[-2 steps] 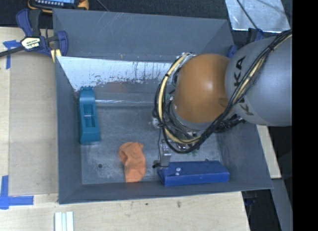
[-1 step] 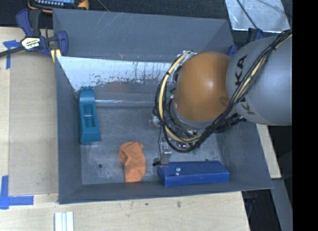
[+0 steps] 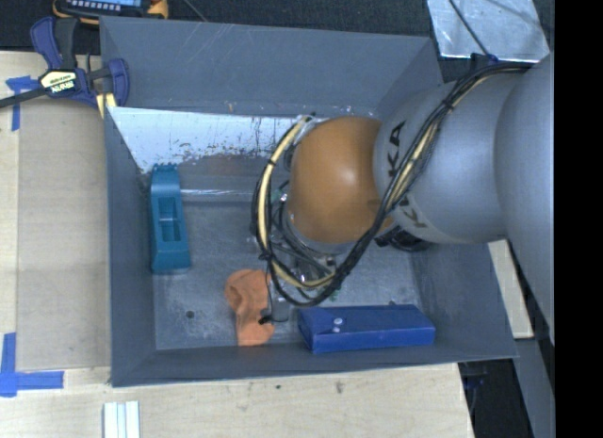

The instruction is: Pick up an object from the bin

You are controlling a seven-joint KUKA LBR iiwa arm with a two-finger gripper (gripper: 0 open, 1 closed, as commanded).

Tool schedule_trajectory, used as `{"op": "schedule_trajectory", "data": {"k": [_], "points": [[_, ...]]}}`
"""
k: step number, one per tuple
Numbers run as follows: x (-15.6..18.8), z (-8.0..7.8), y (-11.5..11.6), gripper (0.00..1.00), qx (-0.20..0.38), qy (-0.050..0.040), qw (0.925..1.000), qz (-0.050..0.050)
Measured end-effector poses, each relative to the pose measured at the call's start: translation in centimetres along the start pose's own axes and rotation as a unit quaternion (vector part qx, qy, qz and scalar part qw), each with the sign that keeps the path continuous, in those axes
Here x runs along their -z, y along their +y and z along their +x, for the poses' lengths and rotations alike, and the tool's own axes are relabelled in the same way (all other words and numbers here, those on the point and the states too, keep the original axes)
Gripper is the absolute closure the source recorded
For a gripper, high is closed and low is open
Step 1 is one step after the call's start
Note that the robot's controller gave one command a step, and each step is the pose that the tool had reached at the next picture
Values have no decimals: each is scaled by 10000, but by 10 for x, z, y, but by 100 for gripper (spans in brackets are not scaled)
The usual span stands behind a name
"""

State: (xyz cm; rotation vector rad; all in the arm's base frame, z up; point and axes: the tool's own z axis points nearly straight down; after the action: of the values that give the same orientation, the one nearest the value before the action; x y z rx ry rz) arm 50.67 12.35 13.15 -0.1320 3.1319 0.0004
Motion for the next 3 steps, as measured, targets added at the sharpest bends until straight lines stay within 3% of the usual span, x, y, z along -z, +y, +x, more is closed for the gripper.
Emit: {"op": "schedule_trajectory", "data": {"k": [1, 2, 3], "points": [[-32, -17, 3, 100, 697, 12, 9976, -6], [-32, -17, 3, 100, 695, 13, 9976, -7], [19, 1, -7, 100, 697, 59, 9975, -2]]}}
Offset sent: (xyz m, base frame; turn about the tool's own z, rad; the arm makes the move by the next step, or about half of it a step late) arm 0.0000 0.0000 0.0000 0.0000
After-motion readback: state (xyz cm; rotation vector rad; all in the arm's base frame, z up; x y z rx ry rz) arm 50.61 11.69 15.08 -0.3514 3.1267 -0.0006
